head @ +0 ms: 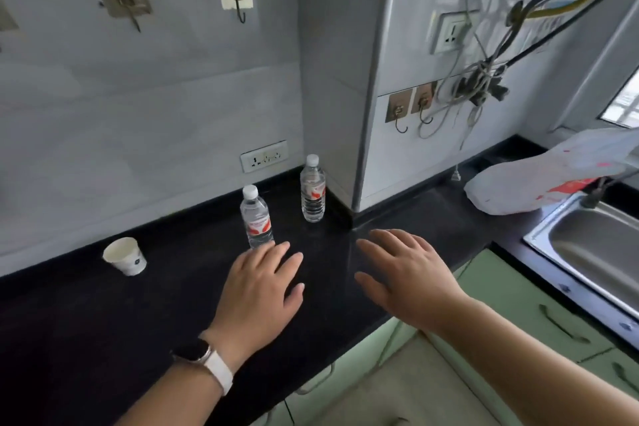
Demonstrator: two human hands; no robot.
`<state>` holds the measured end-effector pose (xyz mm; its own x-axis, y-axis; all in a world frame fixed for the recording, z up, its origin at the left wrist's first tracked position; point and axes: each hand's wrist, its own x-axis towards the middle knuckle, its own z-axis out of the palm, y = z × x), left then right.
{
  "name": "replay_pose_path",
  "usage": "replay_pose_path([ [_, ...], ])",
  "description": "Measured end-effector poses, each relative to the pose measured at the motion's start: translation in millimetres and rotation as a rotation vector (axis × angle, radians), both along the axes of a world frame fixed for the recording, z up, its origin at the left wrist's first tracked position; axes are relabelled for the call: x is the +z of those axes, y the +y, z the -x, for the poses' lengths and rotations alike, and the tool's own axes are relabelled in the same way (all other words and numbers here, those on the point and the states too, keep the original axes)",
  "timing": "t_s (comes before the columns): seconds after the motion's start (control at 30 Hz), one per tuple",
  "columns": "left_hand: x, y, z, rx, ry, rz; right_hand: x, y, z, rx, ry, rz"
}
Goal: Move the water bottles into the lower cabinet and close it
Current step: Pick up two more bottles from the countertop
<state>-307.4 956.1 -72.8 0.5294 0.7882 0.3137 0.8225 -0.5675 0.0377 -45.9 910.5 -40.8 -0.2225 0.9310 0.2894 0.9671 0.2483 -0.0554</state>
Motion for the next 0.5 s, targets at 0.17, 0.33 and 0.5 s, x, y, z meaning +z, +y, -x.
replay_pose_path([
  [0.17, -10, 21, 7, 0.113, 0.075, 0.033, -14, 60, 3, 0.072, 0.043, 0.010],
  [0.33, -19, 49, -2, 0.277, 0.098, 0.064, -19, 122, -5, 0.151, 0.054, 0.126],
  [0.5, -29, 79, -24, 0.431, 0.068, 0.112, -32, 182, -24, 0.229, 0.071, 0.189],
])
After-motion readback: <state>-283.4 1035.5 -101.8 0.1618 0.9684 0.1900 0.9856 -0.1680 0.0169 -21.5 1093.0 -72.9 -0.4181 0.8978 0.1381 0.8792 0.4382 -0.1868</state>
